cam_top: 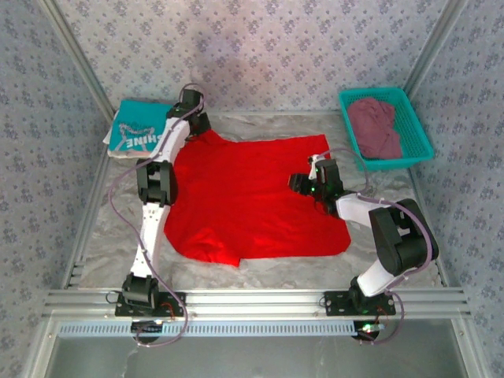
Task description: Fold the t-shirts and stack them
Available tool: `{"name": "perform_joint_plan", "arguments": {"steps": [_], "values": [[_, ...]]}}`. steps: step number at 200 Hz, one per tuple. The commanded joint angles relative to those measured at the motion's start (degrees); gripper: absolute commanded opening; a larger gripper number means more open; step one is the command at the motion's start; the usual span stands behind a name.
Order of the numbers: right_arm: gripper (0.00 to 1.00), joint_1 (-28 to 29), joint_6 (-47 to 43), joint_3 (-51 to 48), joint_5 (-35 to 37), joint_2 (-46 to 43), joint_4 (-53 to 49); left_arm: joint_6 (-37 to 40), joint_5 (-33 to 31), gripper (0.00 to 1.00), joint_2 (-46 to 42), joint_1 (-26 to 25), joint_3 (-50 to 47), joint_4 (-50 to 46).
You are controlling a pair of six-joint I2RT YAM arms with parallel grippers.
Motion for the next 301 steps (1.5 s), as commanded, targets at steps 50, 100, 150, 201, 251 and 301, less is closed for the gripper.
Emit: {"name": "perform_joint_plan", "arguments": {"steps": [50, 100, 150, 201, 251, 301], "values": [[0.51, 0.2, 0.1, 0.8, -0.2, 0.4, -0.4, -12.8, 9.4, 0.34, 13.2, -0.8, 12.7, 31.0], [0.51, 0.1, -1.8, 3.2, 1.9, -0.3, -3.3, -9.3, 14.1, 0.60, 11.4, 0.6, 17.0, 36.5], [0.54, -2.3, -1.2, 16.7, 3.7, 1.6, -19.6, -9.0, 15.5, 0.66, -16.3, 6.3, -22.1, 50.5], [0.37, -3.3, -2.0, 32.9, 9.5, 8.3, -38.3, -0.9, 7.4, 0.64, -47.3, 7.1, -65.0, 42.8], [0.01, -4.2, -3.2, 47.2, 12.8, 21.7, -49.5, 4.6, 3.5, 0.36, -50.5, 4.0, -76.8, 28.1], [0.00, -4.6, -1.4, 57.5, 11.8, 33.3, -52.0, 3.7, 3.2, 0.27, -41.9, 1.0, -71.0, 23.2]]}}
